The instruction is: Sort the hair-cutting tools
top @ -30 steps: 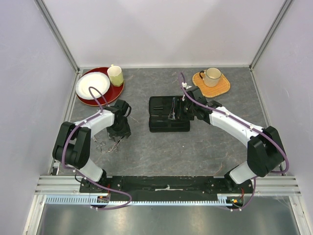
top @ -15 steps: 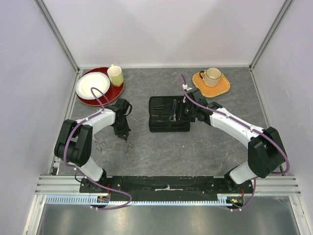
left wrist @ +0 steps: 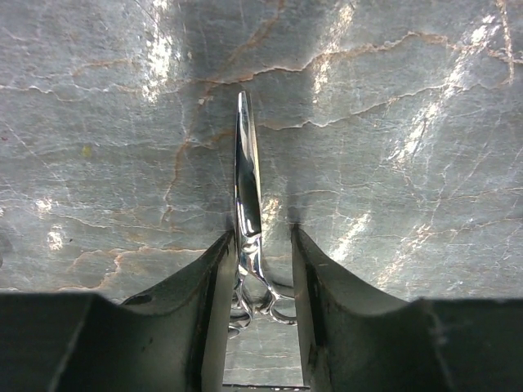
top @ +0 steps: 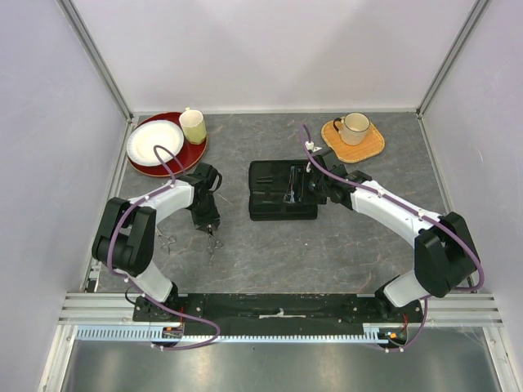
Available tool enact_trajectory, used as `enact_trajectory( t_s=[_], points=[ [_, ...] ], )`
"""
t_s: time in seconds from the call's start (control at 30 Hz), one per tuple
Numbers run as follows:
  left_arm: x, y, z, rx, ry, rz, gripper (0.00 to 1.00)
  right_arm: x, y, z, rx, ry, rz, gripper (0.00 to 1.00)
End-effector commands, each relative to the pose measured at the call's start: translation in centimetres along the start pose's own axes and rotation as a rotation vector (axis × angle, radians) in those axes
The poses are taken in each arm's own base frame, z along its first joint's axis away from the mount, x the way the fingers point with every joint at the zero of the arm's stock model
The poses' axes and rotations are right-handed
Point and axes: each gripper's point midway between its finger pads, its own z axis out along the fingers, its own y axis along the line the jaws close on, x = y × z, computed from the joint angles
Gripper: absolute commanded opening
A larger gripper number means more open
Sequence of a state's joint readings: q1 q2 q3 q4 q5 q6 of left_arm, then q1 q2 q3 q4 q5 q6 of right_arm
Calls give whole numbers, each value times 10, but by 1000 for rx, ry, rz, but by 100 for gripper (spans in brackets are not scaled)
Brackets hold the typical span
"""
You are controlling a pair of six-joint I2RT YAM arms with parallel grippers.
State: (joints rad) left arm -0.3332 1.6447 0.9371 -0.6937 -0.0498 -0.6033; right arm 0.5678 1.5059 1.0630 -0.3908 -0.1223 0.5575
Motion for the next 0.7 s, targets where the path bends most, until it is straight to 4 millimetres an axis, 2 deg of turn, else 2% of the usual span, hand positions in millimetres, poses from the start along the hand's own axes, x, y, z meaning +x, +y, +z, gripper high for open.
enact_trajectory(
  t_s=[0.0,0.13,0.17,0.23,0.27,0.5,0.67],
  points=[
    [30,12,20,-40,98,3,40,-3,4,-8,-11,-26,5,72],
    [33,14,25,-49,105,41,24,-2,4,-9,-14,-24,7,72],
    [33,15,27,-58,110,51,17,0,3,-9,-11,-20,10,71],
    [31,16,27,-71,105,69,14,0,4,-11,-16,-22,5,71],
    [30,16,27,-76,104,73,2,0,4,-11,-16,-25,5,71],
    [16,6,10,-31,52,109,2,-10,15,-22,-50,-58,-23,72],
    [1,-8,-17,40,-19,122,2,-18,27,-29,-78,-86,-46,72]
  ],
)
